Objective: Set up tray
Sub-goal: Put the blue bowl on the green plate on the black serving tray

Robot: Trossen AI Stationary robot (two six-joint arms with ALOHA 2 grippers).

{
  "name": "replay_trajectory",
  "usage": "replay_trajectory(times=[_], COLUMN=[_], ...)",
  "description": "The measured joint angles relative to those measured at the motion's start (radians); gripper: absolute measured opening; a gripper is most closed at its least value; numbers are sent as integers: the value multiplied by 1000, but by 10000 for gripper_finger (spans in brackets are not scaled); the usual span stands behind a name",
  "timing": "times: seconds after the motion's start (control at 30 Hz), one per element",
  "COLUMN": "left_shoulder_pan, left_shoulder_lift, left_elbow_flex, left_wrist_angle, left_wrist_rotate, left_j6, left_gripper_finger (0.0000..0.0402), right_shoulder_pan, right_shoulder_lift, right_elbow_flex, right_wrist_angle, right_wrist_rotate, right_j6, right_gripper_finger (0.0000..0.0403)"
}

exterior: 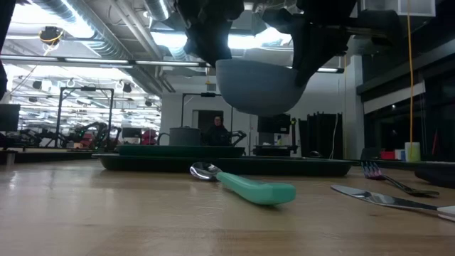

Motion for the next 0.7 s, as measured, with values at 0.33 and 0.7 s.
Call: replay_trajectory(times=[0.33,0.7], left_shoulder_pan=[10,9], left_shoulder_lift=[0,0], left_elbow_flex=[0,0], left_wrist_angle=[5,-3], left_wrist_rotate=[-49,-50], left_j6=[-1,41], left_gripper_finger=[11,3], right_shoulder_pan=[-1,1], right_shoulder_lift=[0,0], right_elbow_flex=[0,1], right_wrist_angle=[13,27], right_wrist_rotate=[3,16], right_j6=[6,42], right_gripper_finger=[12,36])
